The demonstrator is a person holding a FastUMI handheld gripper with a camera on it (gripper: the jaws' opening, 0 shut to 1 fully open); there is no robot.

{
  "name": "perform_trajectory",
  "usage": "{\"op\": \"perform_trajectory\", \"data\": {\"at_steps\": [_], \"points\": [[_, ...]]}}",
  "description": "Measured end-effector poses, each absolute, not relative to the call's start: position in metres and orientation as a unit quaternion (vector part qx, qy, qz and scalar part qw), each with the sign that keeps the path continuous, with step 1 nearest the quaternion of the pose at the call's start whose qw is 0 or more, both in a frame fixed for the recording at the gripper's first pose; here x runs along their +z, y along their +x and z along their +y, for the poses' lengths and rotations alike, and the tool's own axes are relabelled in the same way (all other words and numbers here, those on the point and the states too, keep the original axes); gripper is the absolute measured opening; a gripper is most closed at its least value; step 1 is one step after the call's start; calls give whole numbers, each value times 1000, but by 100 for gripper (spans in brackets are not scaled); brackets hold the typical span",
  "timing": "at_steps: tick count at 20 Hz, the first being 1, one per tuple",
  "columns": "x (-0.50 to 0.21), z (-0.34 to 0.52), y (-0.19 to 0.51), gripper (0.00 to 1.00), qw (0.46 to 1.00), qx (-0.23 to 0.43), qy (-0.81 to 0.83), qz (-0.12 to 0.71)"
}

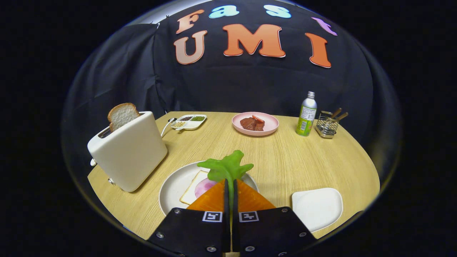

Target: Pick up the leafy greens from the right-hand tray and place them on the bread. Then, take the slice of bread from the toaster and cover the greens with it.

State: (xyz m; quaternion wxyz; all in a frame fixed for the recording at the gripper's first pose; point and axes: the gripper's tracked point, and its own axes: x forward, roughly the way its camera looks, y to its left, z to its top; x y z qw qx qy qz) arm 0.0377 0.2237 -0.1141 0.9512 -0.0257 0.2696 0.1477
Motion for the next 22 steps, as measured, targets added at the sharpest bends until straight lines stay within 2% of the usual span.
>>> {"op": "perform_trajectory", "data": {"at_steps": [8,11,17,22], "points": [[-136,251,39,3,943,164,-35,287],[-140,252,42,8,944,162,-36,285],[-151,261,42,24,940,169,-34,296],[-147,258,42,53,946,160,-55,276]]}}
